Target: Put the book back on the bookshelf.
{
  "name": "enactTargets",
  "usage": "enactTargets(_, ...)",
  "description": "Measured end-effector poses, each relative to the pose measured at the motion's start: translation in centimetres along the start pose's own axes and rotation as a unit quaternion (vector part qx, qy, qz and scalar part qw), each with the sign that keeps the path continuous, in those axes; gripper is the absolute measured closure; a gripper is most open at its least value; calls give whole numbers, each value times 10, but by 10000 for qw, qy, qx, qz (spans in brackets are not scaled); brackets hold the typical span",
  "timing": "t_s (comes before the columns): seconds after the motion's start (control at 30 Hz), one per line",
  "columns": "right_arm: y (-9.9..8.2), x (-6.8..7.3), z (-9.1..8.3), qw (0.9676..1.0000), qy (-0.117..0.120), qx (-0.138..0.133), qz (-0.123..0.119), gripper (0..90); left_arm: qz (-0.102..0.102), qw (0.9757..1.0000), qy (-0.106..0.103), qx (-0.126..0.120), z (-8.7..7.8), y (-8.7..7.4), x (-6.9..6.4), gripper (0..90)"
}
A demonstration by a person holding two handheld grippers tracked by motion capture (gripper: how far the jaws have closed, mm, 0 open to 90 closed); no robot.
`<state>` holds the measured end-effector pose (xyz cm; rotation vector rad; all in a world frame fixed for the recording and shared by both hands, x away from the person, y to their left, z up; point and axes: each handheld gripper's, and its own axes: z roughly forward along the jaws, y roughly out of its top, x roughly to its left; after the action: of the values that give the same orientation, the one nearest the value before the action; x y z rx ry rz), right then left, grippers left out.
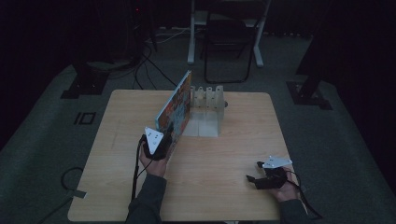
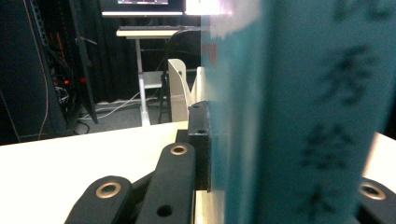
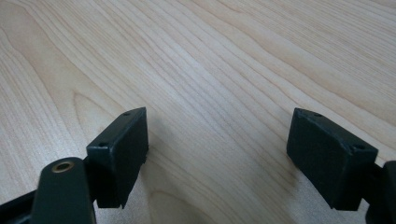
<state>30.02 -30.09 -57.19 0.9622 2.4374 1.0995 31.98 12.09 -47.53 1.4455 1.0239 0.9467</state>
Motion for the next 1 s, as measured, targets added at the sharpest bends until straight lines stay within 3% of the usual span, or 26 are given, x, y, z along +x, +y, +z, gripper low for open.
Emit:
enactTargets(0.63, 0, 0, 0, 10000, 3, -1, -2, 204, -117, 9997, 202, -46, 11, -1, -2, 811)
enactTargets(1.0, 0, 0, 0, 10000, 7, -1, -2, 204, -56, 9995, 297, -46, 16, -1, -5, 812)
